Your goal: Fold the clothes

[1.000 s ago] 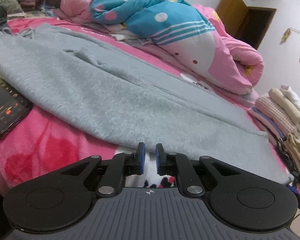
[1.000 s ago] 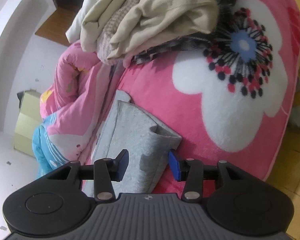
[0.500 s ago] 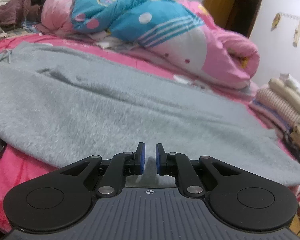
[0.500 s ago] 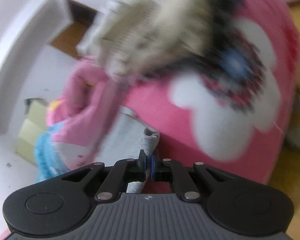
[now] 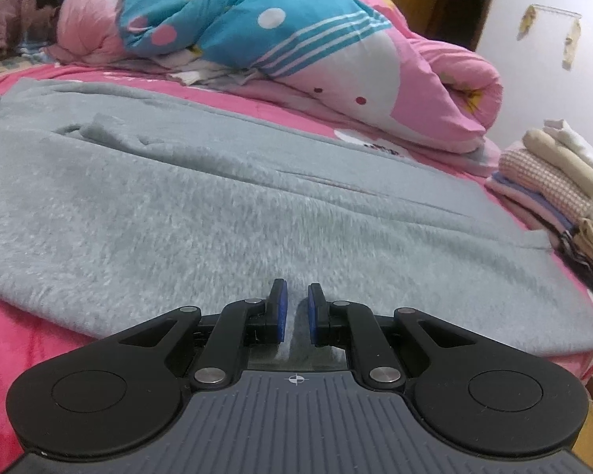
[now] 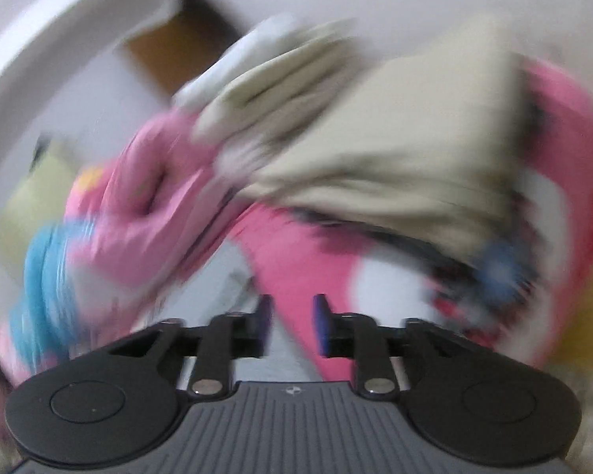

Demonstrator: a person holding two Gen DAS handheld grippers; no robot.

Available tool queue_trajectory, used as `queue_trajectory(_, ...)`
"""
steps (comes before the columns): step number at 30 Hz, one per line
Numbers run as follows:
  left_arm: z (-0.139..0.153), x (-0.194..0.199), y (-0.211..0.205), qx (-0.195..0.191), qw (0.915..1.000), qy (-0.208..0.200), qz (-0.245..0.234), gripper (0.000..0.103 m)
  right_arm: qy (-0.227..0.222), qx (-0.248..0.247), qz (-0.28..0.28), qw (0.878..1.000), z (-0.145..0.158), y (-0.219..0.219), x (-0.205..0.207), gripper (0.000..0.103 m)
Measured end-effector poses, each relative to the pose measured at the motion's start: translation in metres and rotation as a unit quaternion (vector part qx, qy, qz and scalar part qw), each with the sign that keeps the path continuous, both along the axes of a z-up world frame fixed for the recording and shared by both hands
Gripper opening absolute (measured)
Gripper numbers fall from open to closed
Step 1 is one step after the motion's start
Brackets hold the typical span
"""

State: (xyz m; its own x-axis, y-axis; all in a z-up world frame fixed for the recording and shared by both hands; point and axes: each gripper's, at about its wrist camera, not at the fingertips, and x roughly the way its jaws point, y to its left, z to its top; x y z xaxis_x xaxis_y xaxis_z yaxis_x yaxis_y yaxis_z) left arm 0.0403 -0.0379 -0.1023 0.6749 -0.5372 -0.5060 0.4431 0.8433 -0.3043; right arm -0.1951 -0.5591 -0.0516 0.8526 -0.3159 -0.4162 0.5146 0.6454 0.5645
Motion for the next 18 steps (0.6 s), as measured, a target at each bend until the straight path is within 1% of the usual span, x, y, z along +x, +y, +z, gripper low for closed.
queue_trajectory(1, -0.002, 0.002, 0.002, -0.009, 1.0, 0.002, -0.002, 0.01, 0.02, -0.023, 0.039, 0.999, 0.007, -0.003, 0.023, 0.053)
queue_trajectory(3, -0.006, 0.006, 0.008, -0.031, 0.9995, 0.009, -0.006, 0.01, 0.049, -0.051, 0.092, 0.993, 0.011, -0.01, 0.065, 0.057)
queue_trajectory(6, -0.011, 0.012, 0.018, -0.066, 0.9975, 0.021, -0.012, 0.01, 0.1, -0.079, 0.135, 0.983, 0.0, -0.029, 0.129, 0.058)
queue_trajectory(7, -0.012, 0.013, 0.019, -0.074, 0.9969, 0.023, -0.013, 0.01, 0.114, -0.081, 0.146, 0.979, -0.006, -0.037, 0.147, 0.059)
queue_trajectory(9, -0.014, 0.015, 0.022, -0.084, 0.9961, 0.023, -0.017, 0.01, 0.135, -0.07, 0.168, 0.974, -0.019, -0.046, 0.17, 0.066)
queue_trajectory(10, -0.014, 0.015, 0.022, -0.086, 0.9959, 0.022, -0.018, 0.01, 0.133, -0.069, 0.178, 0.973, -0.024, -0.048, 0.176, 0.07)
queue_trajectory(12, -0.015, 0.016, 0.021, -0.088, 0.9958, 0.018, -0.019, 0.01, 0.127, -0.066, 0.189, 0.971, -0.029, -0.049, 0.18, 0.069)
queue_trajectory(13, -0.016, 0.016, 0.021, -0.089, 0.9957, 0.016, -0.019, 0.01, 0.124, -0.065, 0.192, 0.971, -0.028, -0.047, 0.179, 0.055)
queue_trajectory(14, -0.016, 0.016, 0.021, -0.091, 0.9956, 0.014, -0.019, 0.01, 0.126, -0.065, 0.196, 0.97, -0.028, -0.044, 0.178, 0.029)
queue_trajectory(15, -0.016, 0.017, 0.021, -0.092, 0.9954, 0.014, -0.02, 0.01, 0.127, -0.065, 0.19, 0.971, -0.025, -0.042, 0.175, 0.023)
queue_trajectory(16, -0.016, 0.017, 0.021, -0.094, 0.9953, 0.014, -0.02, 0.01, 0.128, -0.065, 0.185, 0.972, -0.023, -0.039, 0.172, 0.013)
queue_trajectory(17, -0.016, 0.018, 0.021, -0.096, 0.9951, 0.015, -0.02, 0.01, 0.129, -0.065, 0.179, 0.973, -0.02, -0.036, 0.169, 0.009)
queue_trajectory(18, -0.016, 0.018, 0.022, -0.098, 0.9949, 0.015, -0.021, 0.01, 0.13, -0.065, 0.173, 0.974, -0.018, -0.034, 0.167, 0.008)
